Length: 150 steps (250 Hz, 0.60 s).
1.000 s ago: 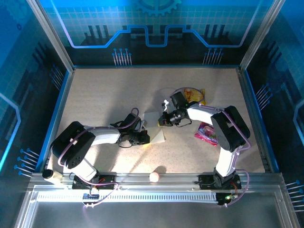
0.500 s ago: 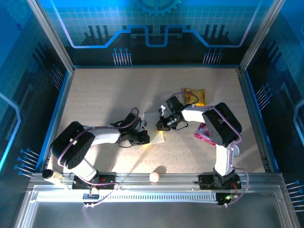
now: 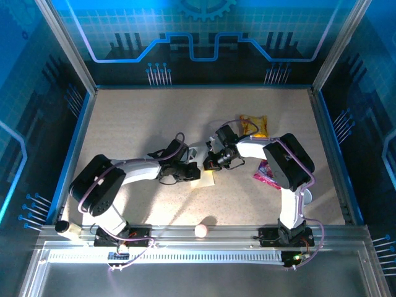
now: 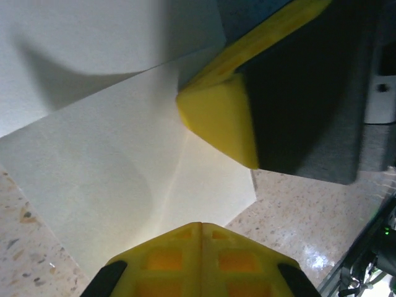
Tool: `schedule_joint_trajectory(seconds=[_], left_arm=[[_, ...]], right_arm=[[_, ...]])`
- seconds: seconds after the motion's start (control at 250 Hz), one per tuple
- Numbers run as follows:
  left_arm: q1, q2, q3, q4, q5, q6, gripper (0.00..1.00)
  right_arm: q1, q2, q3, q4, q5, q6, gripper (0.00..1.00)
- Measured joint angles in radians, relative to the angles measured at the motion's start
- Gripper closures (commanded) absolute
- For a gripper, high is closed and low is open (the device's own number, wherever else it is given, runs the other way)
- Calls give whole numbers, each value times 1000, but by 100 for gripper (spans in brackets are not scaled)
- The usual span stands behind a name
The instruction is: Fold a paper plane with a square sheet of paper (fold left side to right side)
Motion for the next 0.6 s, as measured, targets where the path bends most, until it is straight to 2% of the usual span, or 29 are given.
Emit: schedule_joint_trajectory(seconds=[0.599], left_arm=[[0, 92, 41, 5, 10, 8, 100]], right_arm=[[0, 17, 33, -51, 3, -12, 100]])
